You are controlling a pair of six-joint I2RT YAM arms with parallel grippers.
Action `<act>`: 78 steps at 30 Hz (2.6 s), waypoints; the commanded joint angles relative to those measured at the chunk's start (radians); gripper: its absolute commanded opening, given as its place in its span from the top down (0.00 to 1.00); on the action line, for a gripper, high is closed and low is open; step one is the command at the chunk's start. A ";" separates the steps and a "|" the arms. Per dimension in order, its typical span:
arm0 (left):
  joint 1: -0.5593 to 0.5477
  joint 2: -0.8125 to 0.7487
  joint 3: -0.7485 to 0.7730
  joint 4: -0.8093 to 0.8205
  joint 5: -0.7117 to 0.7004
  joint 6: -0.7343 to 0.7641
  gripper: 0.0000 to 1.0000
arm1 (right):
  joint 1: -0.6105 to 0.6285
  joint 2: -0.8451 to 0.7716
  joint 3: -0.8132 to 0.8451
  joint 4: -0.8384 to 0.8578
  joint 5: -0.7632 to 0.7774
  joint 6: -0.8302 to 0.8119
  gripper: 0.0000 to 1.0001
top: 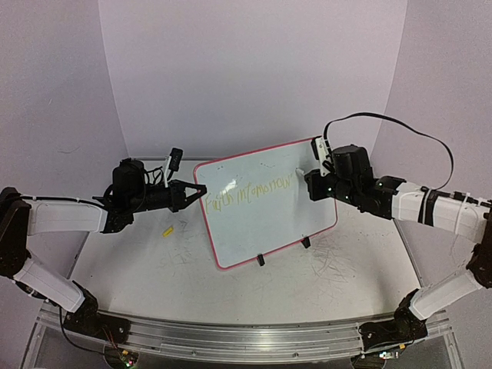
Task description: Write a sentence on the whiteboard
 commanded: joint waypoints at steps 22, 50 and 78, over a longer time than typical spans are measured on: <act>-0.013 0.007 0.027 -0.077 -0.032 0.086 1.00 | 0.001 -0.023 -0.037 -0.013 0.002 0.021 1.00; -0.014 0.007 0.032 -0.080 -0.028 0.089 1.00 | 0.005 0.034 -0.009 0.013 -0.058 0.017 1.00; -0.016 -0.002 0.025 -0.081 -0.031 0.089 1.00 | 0.017 0.022 -0.029 -0.045 0.058 0.046 1.00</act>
